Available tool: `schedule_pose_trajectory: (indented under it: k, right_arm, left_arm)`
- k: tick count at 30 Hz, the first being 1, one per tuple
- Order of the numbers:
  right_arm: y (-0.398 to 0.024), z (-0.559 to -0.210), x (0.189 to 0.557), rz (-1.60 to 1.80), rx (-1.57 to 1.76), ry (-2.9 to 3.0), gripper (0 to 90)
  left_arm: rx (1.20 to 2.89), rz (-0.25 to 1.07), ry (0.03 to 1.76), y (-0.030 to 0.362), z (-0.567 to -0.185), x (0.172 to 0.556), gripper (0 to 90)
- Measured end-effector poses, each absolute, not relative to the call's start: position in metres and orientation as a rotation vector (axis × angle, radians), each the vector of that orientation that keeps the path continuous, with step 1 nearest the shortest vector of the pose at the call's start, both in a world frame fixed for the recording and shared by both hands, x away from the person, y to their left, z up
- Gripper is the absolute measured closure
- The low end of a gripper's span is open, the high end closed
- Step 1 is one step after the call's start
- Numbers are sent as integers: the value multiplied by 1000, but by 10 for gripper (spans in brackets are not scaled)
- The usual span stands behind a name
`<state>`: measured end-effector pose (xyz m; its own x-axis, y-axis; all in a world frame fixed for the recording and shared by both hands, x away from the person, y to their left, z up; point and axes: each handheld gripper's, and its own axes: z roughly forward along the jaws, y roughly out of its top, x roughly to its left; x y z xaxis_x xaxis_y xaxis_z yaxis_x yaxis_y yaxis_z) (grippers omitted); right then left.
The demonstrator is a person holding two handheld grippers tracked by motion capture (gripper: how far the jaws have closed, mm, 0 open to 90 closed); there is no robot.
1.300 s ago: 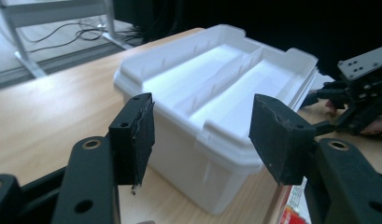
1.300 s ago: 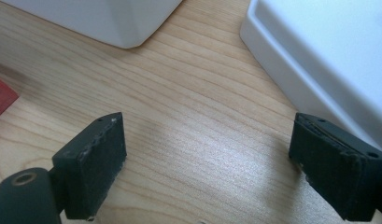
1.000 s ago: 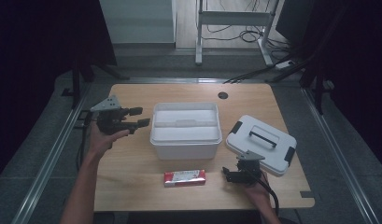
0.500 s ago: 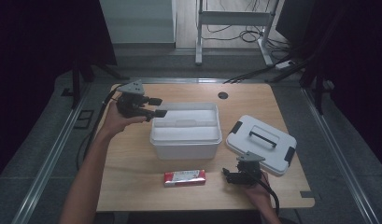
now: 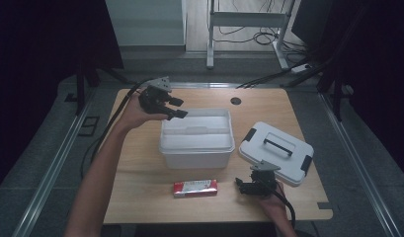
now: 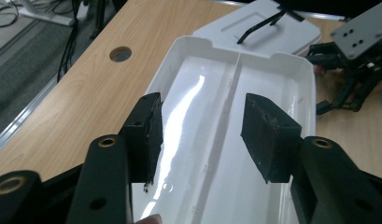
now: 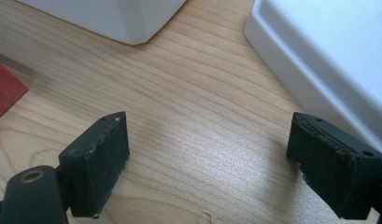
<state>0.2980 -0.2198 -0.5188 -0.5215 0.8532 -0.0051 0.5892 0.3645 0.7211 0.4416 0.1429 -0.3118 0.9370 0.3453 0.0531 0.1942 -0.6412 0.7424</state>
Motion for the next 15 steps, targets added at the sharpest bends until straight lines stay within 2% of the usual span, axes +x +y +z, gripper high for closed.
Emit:
schedule_pose_trajectory:
  k: [15]
  right_arm:
    - [-220,-519,298,955,1260,2253,126]
  left_arm:
    - [2411,174,288,111,-318,453,543]
